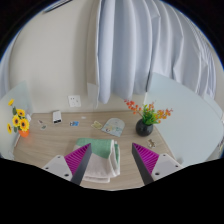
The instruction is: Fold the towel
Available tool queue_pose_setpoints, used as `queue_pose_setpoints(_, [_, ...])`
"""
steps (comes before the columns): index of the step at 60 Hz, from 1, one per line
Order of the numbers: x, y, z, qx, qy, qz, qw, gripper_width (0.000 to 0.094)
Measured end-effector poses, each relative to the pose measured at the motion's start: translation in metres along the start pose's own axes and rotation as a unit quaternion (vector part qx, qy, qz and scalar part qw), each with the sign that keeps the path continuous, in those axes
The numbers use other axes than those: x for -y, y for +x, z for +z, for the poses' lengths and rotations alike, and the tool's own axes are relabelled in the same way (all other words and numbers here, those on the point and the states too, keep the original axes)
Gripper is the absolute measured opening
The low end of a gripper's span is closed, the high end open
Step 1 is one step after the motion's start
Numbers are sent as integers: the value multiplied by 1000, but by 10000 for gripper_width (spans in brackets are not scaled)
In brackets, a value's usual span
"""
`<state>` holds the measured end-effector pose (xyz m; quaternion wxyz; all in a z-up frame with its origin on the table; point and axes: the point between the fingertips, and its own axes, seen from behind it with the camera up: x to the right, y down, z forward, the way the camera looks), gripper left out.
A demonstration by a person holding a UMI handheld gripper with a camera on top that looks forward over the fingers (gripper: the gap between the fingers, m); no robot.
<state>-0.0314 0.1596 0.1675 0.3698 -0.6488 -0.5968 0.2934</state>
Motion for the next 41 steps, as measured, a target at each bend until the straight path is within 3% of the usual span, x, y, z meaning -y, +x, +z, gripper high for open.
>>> queue_pose_setpoints(16, [-2, -4, -174, -25, -29, 23, 999, 854])
queue_pose_setpoints(34, [-10, -15, -206, -45, -15, 22, 999, 856])
queue_pose_setpoints(41, [-16, -27, -202, -32, -26, 32, 999, 853])
